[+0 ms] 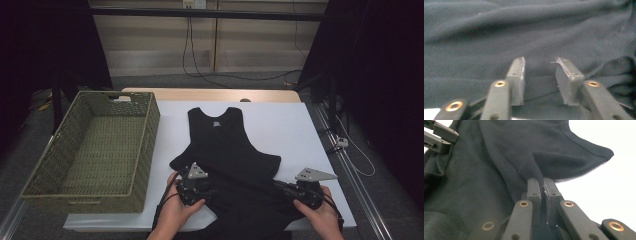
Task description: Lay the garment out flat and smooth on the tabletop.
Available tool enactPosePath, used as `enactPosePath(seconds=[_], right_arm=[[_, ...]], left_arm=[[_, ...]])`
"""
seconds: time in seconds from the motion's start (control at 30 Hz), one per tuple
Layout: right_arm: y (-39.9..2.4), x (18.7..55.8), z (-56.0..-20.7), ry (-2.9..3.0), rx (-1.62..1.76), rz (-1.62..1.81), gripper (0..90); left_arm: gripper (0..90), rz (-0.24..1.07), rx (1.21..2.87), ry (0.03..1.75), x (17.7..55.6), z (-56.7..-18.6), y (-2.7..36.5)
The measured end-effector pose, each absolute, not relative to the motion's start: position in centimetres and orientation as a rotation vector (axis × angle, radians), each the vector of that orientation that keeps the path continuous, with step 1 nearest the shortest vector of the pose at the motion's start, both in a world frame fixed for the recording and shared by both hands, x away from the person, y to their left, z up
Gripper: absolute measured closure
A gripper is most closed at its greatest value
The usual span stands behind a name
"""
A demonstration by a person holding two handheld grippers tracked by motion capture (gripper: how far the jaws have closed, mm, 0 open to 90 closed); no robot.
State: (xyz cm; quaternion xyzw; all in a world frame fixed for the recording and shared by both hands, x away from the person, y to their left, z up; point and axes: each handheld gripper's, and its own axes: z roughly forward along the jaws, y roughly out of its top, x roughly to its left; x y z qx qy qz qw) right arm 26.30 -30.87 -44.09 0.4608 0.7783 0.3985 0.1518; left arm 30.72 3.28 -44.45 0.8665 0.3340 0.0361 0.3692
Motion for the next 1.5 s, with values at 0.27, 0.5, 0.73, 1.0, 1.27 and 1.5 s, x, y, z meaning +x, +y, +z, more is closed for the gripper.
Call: enactPosePath(seconds=[0.27, 0.5, 0.73, 1.0, 1.27, 1.5], right_arm=[[-30.7, 26.3, -44.2, 2.237, 1.326, 1.132, 85.6], [-31.0, 26.3, -43.9, 2.208, 1.321, 1.179, 85.8], [-31.4, 25.9, -42.0, 2.168, 1.315, 1.276, 86.5], [-32.5, 24.0, -39.5, 2.162, 1.260, 1.378, 86.3], [-31.3, 25.0, -40.8, 2.211, 1.265, 1.225, 35.3], [-30.9, 27.5, -42.1, 2.175, 1.342, 1.224, 33.2]], left_arm=[[89.2, 0.021, 2.231, 0.900, 30.4, -44.2, 3.2], [89.8, -0.052, 2.197, 0.905, 30.7, -42.8, 4.7], [89.8, -0.118, 2.129, 0.875, 30.2, -40.2, 6.9], [89.4, -0.126, 2.071, 0.837, 29.4, -37.8, 10.1], [28.9, 0.023, 2.060, 0.929, 31.7, -40.1, 8.5], [18.3, 0.166, 2.079, 1.041, 34.5, -42.8, 7.8]])
